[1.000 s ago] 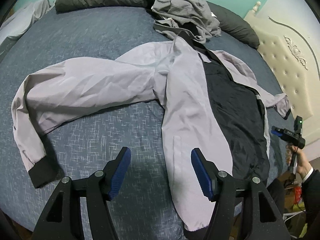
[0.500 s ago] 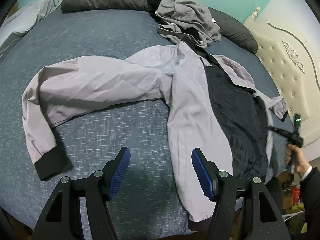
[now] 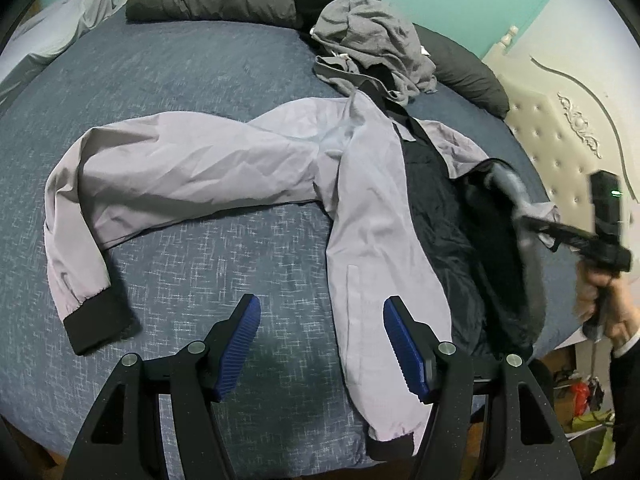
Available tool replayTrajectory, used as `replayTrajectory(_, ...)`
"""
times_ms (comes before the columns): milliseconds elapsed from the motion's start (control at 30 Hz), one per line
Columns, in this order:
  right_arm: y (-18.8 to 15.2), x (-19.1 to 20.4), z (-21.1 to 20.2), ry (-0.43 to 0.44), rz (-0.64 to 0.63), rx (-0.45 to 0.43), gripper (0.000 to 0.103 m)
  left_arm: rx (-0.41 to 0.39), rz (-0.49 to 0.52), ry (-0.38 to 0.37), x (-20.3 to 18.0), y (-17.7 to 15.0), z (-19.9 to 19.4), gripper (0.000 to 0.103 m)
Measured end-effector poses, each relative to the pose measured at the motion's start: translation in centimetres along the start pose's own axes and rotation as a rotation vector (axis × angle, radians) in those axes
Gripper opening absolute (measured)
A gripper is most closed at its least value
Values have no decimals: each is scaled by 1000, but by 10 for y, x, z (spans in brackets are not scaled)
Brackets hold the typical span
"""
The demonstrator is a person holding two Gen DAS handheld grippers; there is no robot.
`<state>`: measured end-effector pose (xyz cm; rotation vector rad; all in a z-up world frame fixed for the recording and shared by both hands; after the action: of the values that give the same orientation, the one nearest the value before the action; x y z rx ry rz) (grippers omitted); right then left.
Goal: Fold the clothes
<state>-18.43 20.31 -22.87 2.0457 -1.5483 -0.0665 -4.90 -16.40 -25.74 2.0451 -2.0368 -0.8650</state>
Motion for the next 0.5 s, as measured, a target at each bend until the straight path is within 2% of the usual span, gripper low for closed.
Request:
replayTrajectory(100,0,32,43,12,-24,75,3,-1,-2,-4,1,-1,-2,69)
replayTrajectory(200,-18,38,83,1,-8,155,4,6,-1,-6,1,-2,-2,70)
replayTrajectory(300,-38,44,123,-11,7,236,10,15,4,-7,2,-4,0,70)
replayTrajectory(400,-46,36,118,15,38,232,19,30,6,-4,3,-7,5,71)
replayTrajectory(500,-44,15,80,61,65,149,27,41,-3,-7,4,-10,10,71)
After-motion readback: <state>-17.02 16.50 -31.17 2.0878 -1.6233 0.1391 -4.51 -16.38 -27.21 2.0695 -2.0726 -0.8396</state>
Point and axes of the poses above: each gripper's, at about its wrist camera, not at the fingertips, and z roughly the way its jaws point, x to its left, y to its top, the point moved 3 cm from there along z, roughly the way its jaws point, and after that the axes turned 5 degrees about z, right-handed, at the moved point
